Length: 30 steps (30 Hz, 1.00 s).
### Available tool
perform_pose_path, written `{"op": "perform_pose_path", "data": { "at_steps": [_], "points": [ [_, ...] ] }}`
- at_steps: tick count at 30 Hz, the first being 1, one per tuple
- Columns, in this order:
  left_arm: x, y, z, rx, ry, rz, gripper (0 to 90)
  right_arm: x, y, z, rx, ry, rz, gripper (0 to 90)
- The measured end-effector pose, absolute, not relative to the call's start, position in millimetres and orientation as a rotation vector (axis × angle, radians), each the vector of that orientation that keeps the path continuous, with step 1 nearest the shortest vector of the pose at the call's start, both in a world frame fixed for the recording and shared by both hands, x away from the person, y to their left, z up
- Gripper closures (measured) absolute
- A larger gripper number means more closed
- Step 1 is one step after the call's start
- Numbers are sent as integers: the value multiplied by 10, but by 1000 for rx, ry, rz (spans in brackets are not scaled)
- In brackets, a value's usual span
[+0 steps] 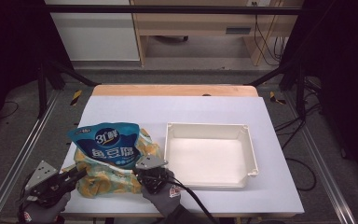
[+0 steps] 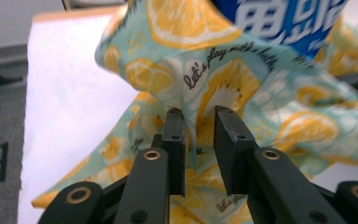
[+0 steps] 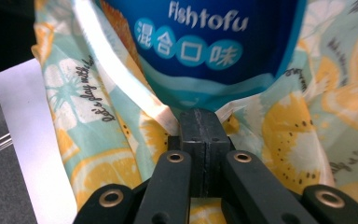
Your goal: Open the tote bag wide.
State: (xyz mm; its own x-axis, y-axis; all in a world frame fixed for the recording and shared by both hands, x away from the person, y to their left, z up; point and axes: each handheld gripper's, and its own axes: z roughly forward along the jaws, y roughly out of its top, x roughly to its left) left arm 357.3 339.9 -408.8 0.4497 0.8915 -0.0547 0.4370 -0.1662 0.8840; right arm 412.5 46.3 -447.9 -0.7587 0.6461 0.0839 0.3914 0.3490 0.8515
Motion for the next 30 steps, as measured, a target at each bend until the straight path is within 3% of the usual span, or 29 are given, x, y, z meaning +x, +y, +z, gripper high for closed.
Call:
{"op": "perform_pose_path", "data": {
  "at_steps": [6, 14, 21, 30],
  "points": [
    [3477, 3416, -3889, 1715, 1104, 668, 744, 4112, 485, -4551, 933, 2359, 1366, 900],
    [3438, 3232, -3664, 1720, 997, 694, 893, 4099, 506, -4573, 934, 2370, 1365, 900],
    [3730, 3073, -3901, 1840, 1042, 666, 898, 4085, 511, -4602, 927, 2381, 1359, 900],
    [3786, 3301, -4306, 1910, 1174, 590, 898, 4081, 483, -4649, 946, 2378, 1337, 898]
  ]
}}
